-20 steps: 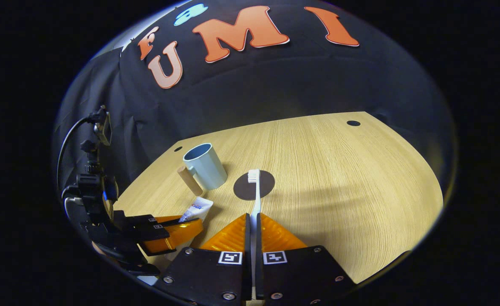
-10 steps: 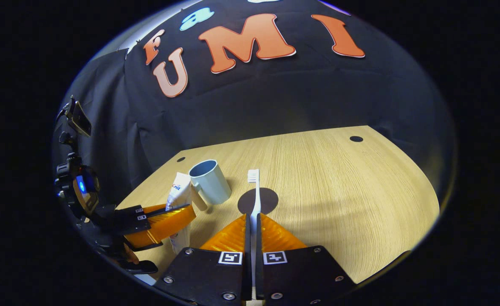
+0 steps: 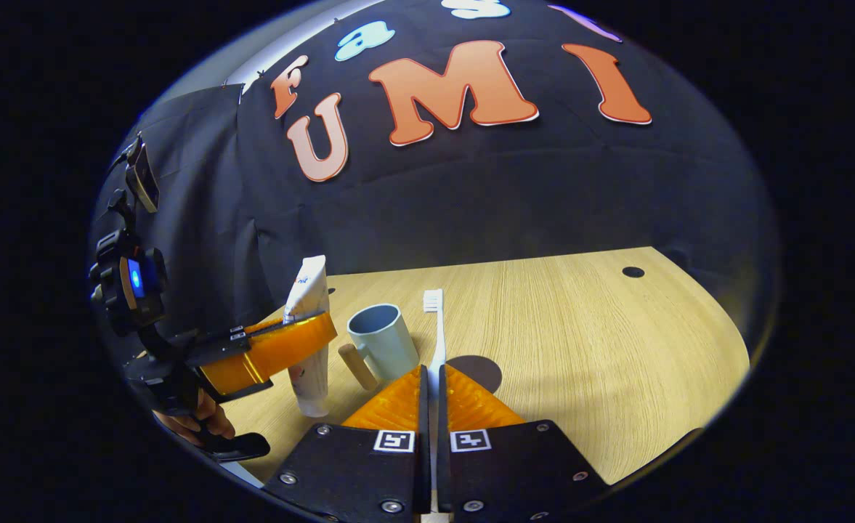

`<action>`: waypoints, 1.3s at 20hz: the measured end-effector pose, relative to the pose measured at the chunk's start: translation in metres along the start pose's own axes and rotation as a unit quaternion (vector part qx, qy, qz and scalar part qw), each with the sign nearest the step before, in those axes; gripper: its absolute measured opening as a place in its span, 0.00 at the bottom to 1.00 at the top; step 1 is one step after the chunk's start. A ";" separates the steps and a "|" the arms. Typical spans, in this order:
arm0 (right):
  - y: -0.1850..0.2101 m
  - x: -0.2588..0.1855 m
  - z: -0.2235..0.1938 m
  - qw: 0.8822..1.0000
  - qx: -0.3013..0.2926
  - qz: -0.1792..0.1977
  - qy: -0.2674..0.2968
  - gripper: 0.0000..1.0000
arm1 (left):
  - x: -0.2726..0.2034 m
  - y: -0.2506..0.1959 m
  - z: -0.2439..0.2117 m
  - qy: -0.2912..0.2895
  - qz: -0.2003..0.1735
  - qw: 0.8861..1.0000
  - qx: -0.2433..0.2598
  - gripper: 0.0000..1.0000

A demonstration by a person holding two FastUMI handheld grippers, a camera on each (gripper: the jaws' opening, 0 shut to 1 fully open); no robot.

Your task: Put the toothbrush and toothpaste on the desktop into the cup, then pick up the cup and place it on the coaster on the desktop.

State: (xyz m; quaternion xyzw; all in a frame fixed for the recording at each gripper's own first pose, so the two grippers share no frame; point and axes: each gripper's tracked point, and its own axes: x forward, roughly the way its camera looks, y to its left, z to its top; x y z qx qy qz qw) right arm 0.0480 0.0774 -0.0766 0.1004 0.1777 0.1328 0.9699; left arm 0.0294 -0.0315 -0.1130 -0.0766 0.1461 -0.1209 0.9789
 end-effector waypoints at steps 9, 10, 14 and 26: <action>-0.002 0.023 0.028 0.999 0.002 -0.005 -0.038 0.04 | 0.037 0.023 0.087 -0.116 0.019 0.993 0.035 0.13; -0.003 0.026 0.032 0.999 0.003 -0.007 -0.042 0.04 | 0.041 0.025 0.090 -0.127 0.019 0.991 0.035 0.13; -0.003 0.030 0.042 0.998 0.014 -0.009 -0.054 0.04 | 0.061 0.034 0.094 -0.147 0.019 0.989 0.030 0.13; 0.002 0.043 0.072 0.996 -0.002 0.007 -0.092 0.04 | 0.116 0.061 0.033 -0.097 0.018 0.995 -0.029 0.13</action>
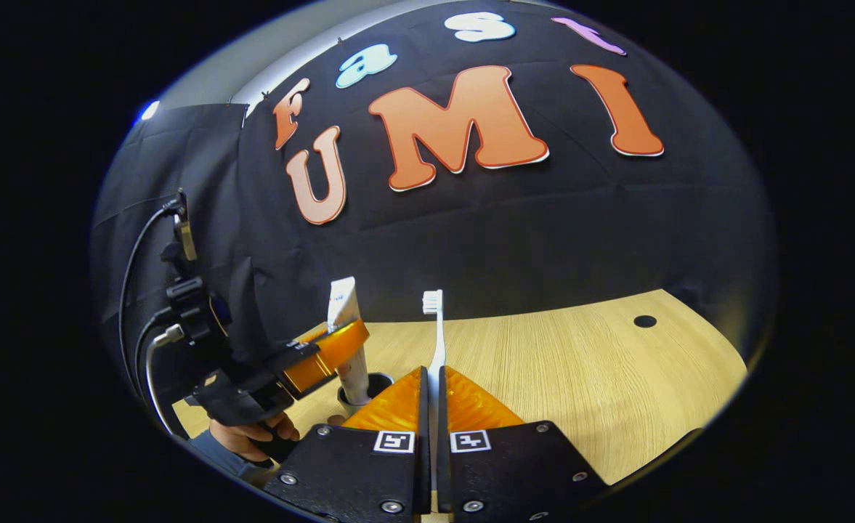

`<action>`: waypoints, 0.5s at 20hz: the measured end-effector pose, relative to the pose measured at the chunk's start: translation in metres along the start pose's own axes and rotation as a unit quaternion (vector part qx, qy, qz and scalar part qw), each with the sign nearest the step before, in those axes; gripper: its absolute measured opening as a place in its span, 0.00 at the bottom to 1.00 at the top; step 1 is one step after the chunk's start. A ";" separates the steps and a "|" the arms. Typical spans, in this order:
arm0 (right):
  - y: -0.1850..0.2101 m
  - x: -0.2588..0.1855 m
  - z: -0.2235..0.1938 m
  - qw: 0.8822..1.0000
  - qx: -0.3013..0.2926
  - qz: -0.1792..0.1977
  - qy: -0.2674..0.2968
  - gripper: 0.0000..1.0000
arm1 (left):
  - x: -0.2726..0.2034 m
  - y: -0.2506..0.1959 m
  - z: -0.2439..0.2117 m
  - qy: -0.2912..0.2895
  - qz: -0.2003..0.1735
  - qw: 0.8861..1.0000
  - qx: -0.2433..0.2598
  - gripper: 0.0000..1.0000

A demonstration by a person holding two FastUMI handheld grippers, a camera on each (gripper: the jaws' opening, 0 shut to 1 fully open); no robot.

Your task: Put the toothbrush and toothpaste on the desktop into the cup, then pick up the cup and place it on the coaster on the desktop.

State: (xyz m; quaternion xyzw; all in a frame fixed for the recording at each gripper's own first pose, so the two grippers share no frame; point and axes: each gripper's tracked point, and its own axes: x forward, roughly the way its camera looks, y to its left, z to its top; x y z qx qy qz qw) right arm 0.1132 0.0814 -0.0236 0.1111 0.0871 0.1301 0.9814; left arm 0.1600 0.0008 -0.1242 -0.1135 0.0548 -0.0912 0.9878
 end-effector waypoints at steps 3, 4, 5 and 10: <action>0.008 0.008 0.003 1.000 -0.006 0.008 -0.008 0.04 | -0.001 0.006 -0.009 0.012 0.002 1.000 -0.006 0.13; 0.012 0.011 0.006 1.000 -0.007 0.013 -0.013 0.04 | -0.002 0.007 -0.015 0.016 0.002 1.000 -0.008 0.13; 0.015 0.013 0.008 1.000 -0.009 0.015 -0.017 0.04 | -0.004 0.006 -0.019 0.020 0.001 1.000 -0.012 0.14; 0.030 0.028 0.018 0.999 -0.017 0.026 -0.035 0.04 | -0.011 0.011 -0.041 0.054 -0.002 0.998 -0.023 0.25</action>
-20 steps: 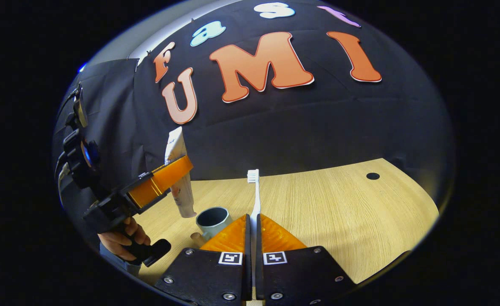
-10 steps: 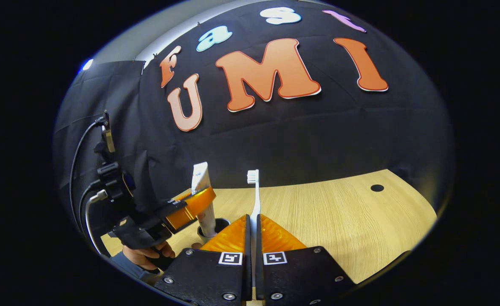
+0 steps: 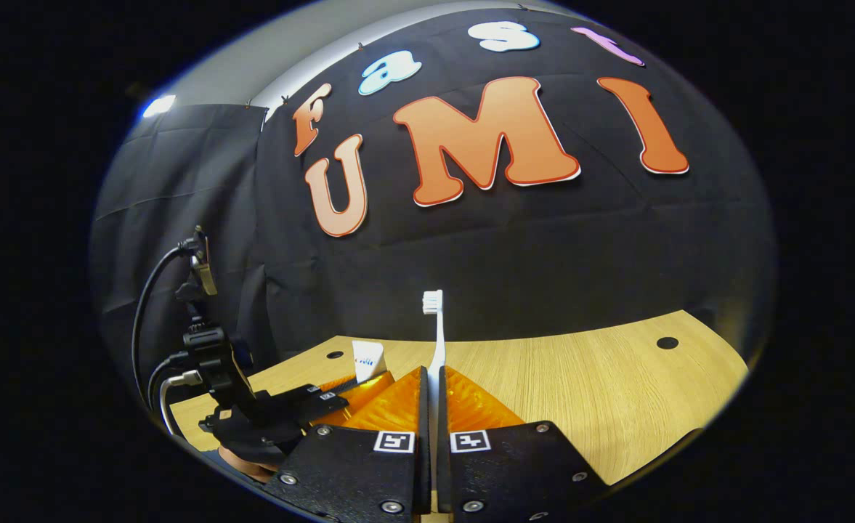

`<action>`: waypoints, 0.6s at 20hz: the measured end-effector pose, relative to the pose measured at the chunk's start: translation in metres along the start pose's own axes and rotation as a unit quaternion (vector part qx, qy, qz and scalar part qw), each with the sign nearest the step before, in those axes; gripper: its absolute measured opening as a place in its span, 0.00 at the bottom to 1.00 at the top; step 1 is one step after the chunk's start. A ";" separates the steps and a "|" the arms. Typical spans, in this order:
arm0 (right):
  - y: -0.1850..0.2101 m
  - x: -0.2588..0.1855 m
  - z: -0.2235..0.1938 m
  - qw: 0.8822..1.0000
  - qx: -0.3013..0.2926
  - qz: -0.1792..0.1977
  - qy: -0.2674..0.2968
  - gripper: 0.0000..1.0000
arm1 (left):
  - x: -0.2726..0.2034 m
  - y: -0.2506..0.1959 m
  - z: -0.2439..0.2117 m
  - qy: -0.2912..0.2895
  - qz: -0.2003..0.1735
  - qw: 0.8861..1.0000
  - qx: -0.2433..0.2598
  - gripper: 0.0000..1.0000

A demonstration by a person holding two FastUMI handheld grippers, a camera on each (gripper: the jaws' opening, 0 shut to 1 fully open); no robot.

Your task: Put the toothbrush and toothpaste on the desktop into the cup, then pick up the cup and place it on the coaster on the desktop.

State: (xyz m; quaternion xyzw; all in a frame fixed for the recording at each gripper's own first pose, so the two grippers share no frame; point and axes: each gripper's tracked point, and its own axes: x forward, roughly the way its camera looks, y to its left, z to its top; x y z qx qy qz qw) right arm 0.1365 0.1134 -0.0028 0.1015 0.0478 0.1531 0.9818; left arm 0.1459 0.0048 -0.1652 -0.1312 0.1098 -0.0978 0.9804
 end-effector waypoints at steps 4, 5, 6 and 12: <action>0.007 0.009 0.000 1.000 0.005 0.005 -0.004 0.04 | -0.012 0.000 -0.016 0.025 -0.003 1.000 -0.006 0.34; 0.009 0.010 0.000 1.000 0.007 0.008 -0.006 0.04 | -0.017 0.001 -0.015 0.024 -0.003 1.000 -0.005 0.36; 0.008 0.012 0.001 1.000 0.008 0.006 -0.009 0.04 | -0.023 -0.001 -0.009 0.013 -0.007 1.000 -0.004 0.46; 0.015 0.025 0.014 0.999 0.015 0.015 -0.038 0.04 | -0.055 0.012 0.013 -0.022 0.001 1.000 -0.002 0.93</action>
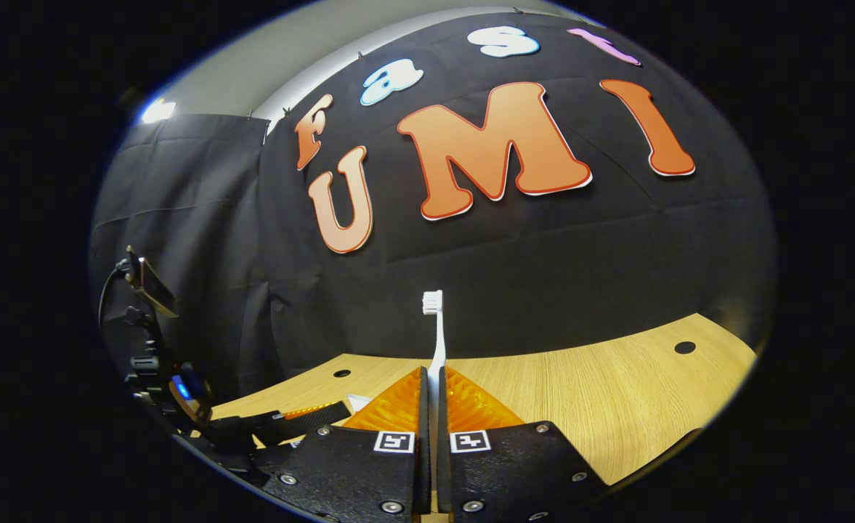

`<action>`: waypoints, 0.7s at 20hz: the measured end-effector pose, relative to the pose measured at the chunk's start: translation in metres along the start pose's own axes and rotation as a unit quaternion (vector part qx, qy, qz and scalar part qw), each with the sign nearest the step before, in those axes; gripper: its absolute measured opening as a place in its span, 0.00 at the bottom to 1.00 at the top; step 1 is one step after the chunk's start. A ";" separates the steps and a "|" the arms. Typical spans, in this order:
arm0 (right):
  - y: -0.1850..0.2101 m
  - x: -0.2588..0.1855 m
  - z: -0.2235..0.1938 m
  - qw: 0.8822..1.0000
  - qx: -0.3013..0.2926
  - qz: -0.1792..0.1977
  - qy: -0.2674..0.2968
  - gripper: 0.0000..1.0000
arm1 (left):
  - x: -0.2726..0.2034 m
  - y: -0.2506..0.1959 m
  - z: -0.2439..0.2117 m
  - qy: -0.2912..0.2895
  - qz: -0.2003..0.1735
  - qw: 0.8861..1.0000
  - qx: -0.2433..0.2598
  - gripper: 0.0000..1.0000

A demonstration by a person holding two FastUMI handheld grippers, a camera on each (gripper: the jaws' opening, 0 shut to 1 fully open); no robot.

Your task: Put the toothbrush and toothpaste on the desktop into the cup, then pick up the cup and place it on the coaster on the desktop.

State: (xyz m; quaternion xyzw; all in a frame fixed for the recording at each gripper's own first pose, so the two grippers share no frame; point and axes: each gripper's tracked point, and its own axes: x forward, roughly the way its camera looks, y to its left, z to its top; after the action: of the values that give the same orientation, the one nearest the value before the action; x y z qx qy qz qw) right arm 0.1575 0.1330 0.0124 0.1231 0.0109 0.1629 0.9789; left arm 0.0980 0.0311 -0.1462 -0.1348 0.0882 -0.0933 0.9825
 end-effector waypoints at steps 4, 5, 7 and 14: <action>0.009 0.016 0.005 1.000 0.005 0.013 -0.027 0.03 | -0.021 0.020 0.013 -0.014 0.021 1.000 0.006 0.95; 0.012 0.020 0.004 0.999 0.007 0.017 -0.032 0.04 | -0.029 0.026 0.016 -0.019 0.027 0.999 0.010 0.95; 0.018 0.029 0.002 0.999 0.009 0.024 -0.041 0.04 | -0.039 0.038 0.023 -0.028 0.037 0.999 0.016 0.95; 0.024 0.063 -0.010 0.997 0.040 0.032 -0.051 0.04 | -0.055 0.066 0.021 -0.028 0.066 0.997 0.014 0.96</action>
State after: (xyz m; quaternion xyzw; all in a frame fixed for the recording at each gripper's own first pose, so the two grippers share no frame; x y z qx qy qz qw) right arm 0.2089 0.1774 0.0097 0.1703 -0.0366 0.1875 0.9667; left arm 0.0594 0.1101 -0.1366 -0.1175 0.0678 -0.0257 0.9904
